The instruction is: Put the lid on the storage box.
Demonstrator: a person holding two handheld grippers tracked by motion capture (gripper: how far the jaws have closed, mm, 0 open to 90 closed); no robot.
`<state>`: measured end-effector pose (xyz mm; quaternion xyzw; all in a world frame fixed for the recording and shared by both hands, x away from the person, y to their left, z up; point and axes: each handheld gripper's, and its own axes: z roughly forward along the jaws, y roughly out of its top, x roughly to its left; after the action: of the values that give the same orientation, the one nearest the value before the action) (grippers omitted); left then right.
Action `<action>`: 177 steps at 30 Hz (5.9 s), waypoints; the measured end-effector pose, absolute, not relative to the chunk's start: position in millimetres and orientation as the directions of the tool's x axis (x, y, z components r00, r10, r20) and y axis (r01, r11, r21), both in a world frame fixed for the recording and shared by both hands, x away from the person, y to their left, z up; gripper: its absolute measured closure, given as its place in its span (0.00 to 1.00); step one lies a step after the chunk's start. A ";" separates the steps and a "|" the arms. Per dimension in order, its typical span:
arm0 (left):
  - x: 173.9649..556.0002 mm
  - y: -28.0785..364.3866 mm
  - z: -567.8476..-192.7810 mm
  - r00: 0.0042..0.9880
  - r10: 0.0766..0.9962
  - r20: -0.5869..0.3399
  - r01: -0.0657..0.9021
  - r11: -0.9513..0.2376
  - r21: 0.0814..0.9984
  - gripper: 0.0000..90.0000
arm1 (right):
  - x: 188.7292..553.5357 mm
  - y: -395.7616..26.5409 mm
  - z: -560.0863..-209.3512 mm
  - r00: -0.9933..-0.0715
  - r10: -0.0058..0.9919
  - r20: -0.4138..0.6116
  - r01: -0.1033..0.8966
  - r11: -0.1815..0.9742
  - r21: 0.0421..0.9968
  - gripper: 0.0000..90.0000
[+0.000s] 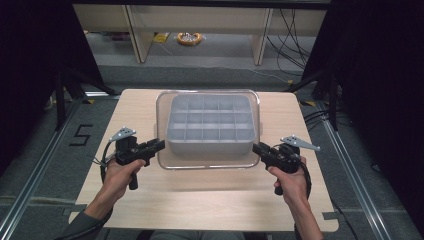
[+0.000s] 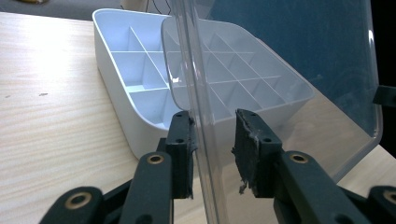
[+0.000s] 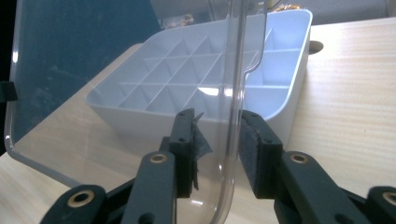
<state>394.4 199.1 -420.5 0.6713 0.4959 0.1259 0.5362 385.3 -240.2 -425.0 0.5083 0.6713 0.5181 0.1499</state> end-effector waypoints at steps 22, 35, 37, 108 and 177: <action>442.7 188.5 -408.2 0.439 0.820 -0.367 0.527 0.096 0.844 0.74 | 430.1 -239.7 -409.5 -0.405 0.860 0.312 0.512 -0.069 0.856 0.76; 477.5 185.3 -412.8 0.386 0.836 -0.390 0.544 0.135 0.828 0.73 | 464.5 -231.5 -409.1 -0.360 0.878 0.316 0.534 -0.084 0.842 0.75; 481.4 184.7 -413.5 0.384 0.839 -0.386 0.546 0.131 0.828 0.73 | 467.3 -231.8 -410.5 -0.359 0.881 0.309 0.532 -0.079 0.843 0.75; 513.0 173.5 -454.4 0.304 0.860 -0.409 0.612 0.153 0.776 0.59 | 492.1 -221.2 -447.2 -0.171 0.834 0.525 0.681 -0.285 0.674 0.66; 508.2 179.1 -457.7 0.292 0.880 -0.373 0.642 0.109 0.759 0.67 | 489.9 -234.7 -447.8 -0.280 0.915 0.291 0.638 -0.049 0.768 0.84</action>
<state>508.2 179.1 -457.7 0.6551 0.5809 0.1281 0.4659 489.9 -234.7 -447.8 0.5786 0.6709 0.4357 0.1587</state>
